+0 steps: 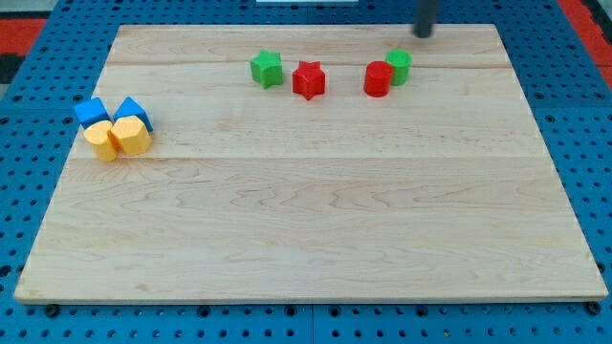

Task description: Place the green circle above the green star

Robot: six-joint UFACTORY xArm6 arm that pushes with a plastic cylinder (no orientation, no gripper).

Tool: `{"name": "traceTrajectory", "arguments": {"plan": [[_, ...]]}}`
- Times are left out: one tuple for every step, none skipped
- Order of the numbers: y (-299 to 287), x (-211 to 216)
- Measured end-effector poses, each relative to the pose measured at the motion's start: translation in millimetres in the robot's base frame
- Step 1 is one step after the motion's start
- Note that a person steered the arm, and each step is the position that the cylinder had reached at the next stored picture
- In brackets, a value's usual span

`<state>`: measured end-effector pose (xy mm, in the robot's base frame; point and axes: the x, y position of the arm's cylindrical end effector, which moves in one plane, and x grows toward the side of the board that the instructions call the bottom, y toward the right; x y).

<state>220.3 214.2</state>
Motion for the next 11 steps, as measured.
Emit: {"name": "traceTrajectory", "arguments": {"plan": [[38.5,64.6],[20.0,95.4],[-36.2,78.8],[-99.3,54.4],[-152.0,34.7],[-170.7,22.6],[-188.2,14.4],[-243.5,14.4],[-249.3,14.4],[-280.2,14.4],[-324.7,16.3]]}}
